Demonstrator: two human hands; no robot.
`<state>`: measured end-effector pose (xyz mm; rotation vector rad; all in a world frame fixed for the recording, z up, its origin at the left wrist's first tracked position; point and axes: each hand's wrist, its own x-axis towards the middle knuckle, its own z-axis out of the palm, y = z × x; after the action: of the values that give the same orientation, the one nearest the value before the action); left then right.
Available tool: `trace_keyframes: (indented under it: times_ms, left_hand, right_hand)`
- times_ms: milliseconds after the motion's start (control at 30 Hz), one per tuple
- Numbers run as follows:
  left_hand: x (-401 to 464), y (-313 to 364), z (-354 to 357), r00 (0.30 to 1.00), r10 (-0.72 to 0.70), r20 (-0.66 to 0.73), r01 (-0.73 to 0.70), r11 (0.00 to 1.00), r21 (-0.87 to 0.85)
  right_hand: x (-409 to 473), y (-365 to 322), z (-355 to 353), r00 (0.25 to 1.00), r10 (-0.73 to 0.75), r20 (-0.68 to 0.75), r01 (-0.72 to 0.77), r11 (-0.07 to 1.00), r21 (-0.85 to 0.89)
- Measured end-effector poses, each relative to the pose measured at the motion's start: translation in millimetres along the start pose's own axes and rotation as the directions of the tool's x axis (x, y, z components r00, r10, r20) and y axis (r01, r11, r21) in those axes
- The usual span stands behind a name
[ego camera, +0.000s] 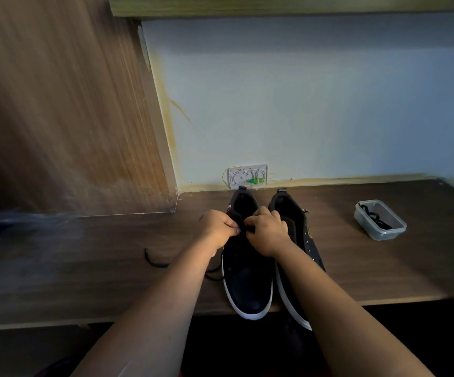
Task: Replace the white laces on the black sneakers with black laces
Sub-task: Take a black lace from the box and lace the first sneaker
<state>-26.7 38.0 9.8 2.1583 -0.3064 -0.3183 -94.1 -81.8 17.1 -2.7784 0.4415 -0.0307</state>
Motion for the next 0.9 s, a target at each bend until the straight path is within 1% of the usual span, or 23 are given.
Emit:
trace_keyframes:
  times_ms: [67,100,200,267,333,400,433,467,500,533,567,600,633,667,700,733,767,800,833,867,900]
  left_hand:
    - [0.4,-0.8,-1.8,1.0,-0.005,0.001,0.005,1.0,-0.019]
    - [0.6,-0.7,-2.6,1.0,-0.009,0.004,0.009,1.0,-0.019]
    - [1.6,0.2,-3.4,1.0,-0.031,0.001,0.031,0.999,0.033]
    - [-0.1,2.9,-3.3,0.999,-0.045,-0.021,0.047,0.996,0.072]
    - [-3.7,7.9,-3.6,0.998,-0.033,-0.048,0.038,0.994,0.104]
    - [-8.2,12.5,-3.4,0.999,0.005,-0.054,0.005,0.982,0.187]
    - [-9.0,13.7,-3.2,0.999,0.011,-0.051,0.0,0.979,0.206]
    - [-8.8,13.9,-3.4,0.999,0.005,-0.054,0.005,0.982,0.188]
    - [-8.3,13.8,-3.6,0.998,-0.011,-0.059,0.019,0.989,0.145]
    - [-7.3,12.8,-3.8,0.998,-0.031,-0.062,0.037,0.995,0.092]
    - [-6.4,11.5,-4.2,0.997,-0.046,-0.062,0.048,0.998,0.041]
    - [-5.8,10.3,-4.4,0.997,-0.061,-0.051,0.061,0.998,-0.002]
    - [-5.6,9.6,-4.8,0.997,-0.072,-0.035,0.07,0.997,-0.034]
    - [-5.1,9.1,-5.0,0.996,-0.082,-0.025,0.081,0.995,-0.055]
    - [-3.8,7.8,-4.7,0.996,-0.086,-0.021,0.085,0.994,-0.068]
    - [-3.1,7.2,-5.2,0.996,-0.089,-0.017,0.087,0.993,-0.085]
    - [-1.2,5.8,-4.4,0.995,-0.096,-0.009,0.094,0.99,-0.101]
    - [-0.5,5.4,-4.4,0.995,-0.102,0.001,0.101,0.989,-0.109]
    - [0.0,4.9,-3.7,0.994,-0.106,0.007,0.106,0.988,-0.113]
    - [-0.1,4.9,-3.2,0.993,-0.114,0.009,0.114,0.987,-0.114]
    - [0.0,5.4,-3.1,0.993,-0.118,0.01,0.118,0.986,-0.12]
  right_hand:
    - [1.4,2.5,1.5,1.0,-0.011,-0.002,0.011,1.0,0.019]
    - [0.9,4.2,3.8,0.999,-0.025,-0.02,0.026,0.998,0.057]
    - [-1.7,10.8,13.4,0.988,-0.072,-0.14,0.108,0.957,0.27]
    - [-5.6,12.9,13.0,0.977,-0.073,-0.199,0.143,0.921,0.363]
    - [-9.9,15.7,9.9,0.963,-0.081,-0.259,0.181,0.902,0.393]
    - [-13.8,19.9,8.0,0.955,-0.086,-0.285,0.204,0.887,0.414]
    - [-15.6,21.7,7.9,0.956,-0.065,-0.285,0.193,0.874,0.446]
    - [-18.0,22.9,7.4,0.96,0.005,-0.281,0.157,0.82,0.551]
    - [-20.3,24.3,3.1,0.96,0.12,-0.253,0.111,0.665,0.739]
    - [-20.8,28.1,-5.2,0.947,0.259,-0.19,0.093,0.346,0.933]
    - [-20.9,35.5,-17.9,0.931,0.361,-0.059,0.096,-0.086,0.992]
    - [-20.2,47.6,-30.0,0.924,0.373,0.084,0.126,-0.505,0.854]
    - [-19.7,62.4,-41.6,0.921,0.342,0.186,0.152,-0.756,0.637]
    - [-20.6,73.6,-50.8,0.923,0.303,0.236,0.15,-0.851,0.504]
    - [-23.3,78.9,-56.7,0.927,0.275,0.254,0.117,-0.858,0.5]
    - [-24.5,78.0,-54.8,0.934,0.267,0.24,0.069,-0.789,0.611]
    - [-24.1,72.9,-47.3,0.936,0.29,0.199,0.027,-0.623,0.782]
    - [-25.2,65.5,-37.3,0.939,0.325,0.111,0.004,-0.333,0.943]
    - [-25.8,58.4,-26.6,0.945,0.325,-0.03,0.013,0.053,0.999]
    - [-26.0,51.4,-18.6,0.955,0.243,-0.17,0.053,0.422,0.905]
    - [-25.2,45.6,-12.0,0.959,0.103,-0.265,0.121,0.694,0.71]
